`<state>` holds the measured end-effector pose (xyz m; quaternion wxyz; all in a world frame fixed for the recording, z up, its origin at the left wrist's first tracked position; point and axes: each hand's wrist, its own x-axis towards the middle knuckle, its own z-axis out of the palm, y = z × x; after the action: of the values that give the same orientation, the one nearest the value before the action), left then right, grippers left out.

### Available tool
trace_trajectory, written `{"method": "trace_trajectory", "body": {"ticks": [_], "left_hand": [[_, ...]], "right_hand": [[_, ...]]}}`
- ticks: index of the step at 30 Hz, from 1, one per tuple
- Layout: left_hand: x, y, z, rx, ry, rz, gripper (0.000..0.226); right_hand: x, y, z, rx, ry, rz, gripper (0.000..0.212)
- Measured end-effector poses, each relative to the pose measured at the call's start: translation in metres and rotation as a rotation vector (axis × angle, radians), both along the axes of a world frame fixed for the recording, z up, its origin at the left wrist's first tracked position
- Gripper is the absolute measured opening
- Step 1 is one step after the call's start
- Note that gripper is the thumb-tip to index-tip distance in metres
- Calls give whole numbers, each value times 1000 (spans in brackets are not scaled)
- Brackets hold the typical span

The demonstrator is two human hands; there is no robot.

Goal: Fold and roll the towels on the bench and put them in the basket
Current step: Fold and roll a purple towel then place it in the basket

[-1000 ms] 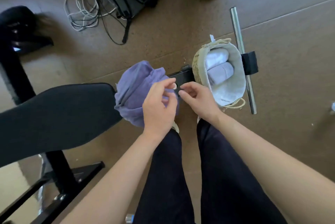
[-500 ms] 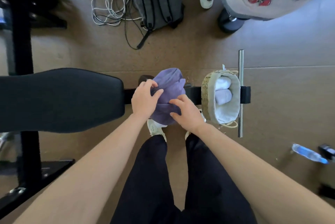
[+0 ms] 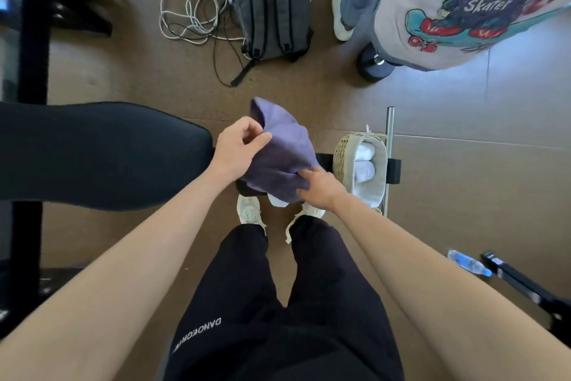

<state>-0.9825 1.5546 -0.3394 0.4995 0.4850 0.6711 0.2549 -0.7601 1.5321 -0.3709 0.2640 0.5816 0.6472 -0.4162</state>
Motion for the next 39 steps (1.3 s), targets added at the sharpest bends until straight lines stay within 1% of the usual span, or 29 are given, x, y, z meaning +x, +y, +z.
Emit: {"method": "trace_trajectory", "body": {"ticks": [2,4,6,7,9,11,13,14,15,16,17,20,21,23,24,26,28,30,33,35,36,37,39], "left_hand": [[-6,-2,14,-50,-86,-40,21],[-9,-4,24,-131,-165,-61,24],[-10,-8,31,-172,-225,-12,21],[-9,-11,35,-172,-233,24,19],[-7,-17,43,-145,-204,54,17],[-8,-23,54,-121,-157,15,15],[-14,-29,67,-107,-114,-37,15],[-20,-32,72,-95,-90,-57,14],[-26,-35,79,-80,-61,-70,12],[-33,-37,86,-65,-31,-68,10],[-40,-40,93,-52,-6,-51,8],[-67,-46,113,-54,55,-15,13],[-77,-49,118,-82,101,-45,15],[-97,-59,121,-162,228,-112,18],[-107,-66,119,-200,258,-98,21],[-127,-81,113,-229,236,27,22],[-145,-98,107,-216,160,218,15],[-159,-111,103,-160,67,405,9],[-173,-117,105,-16,-41,569,10],[-184,-116,112,74,-129,603,9],[-190,-116,116,107,-163,587,8],[-197,-116,120,135,-180,549,9],[-211,-117,126,159,-189,459,8]], "right_hand": [[-2,2,16,93,42,-161,30],[-3,4,36,222,108,-349,22],[-9,7,58,338,252,-437,23],[-16,9,69,377,349,-432,30],[-33,15,86,405,527,-340,50],[-50,22,92,432,639,-164,70],[-67,28,97,414,688,6,80],[-74,33,101,329,709,47,81],[-81,41,106,209,726,64,78],[-86,48,108,115,731,90,71],[-90,56,113,65,727,130,58],[-102,78,118,69,730,270,10],[-107,83,120,78,756,281,5],[-118,91,122,101,799,235,9],[-123,95,124,116,816,203,9],[-134,100,125,157,836,167,9],[-143,101,124,173,843,141,9],[-155,98,124,177,841,101,12],[-181,91,129,181,792,46,14],[-205,83,131,186,735,111,8],[-218,77,135,176,712,165,8],[-233,70,139,161,699,223,18],[-265,57,148,103,753,303,39]]}}
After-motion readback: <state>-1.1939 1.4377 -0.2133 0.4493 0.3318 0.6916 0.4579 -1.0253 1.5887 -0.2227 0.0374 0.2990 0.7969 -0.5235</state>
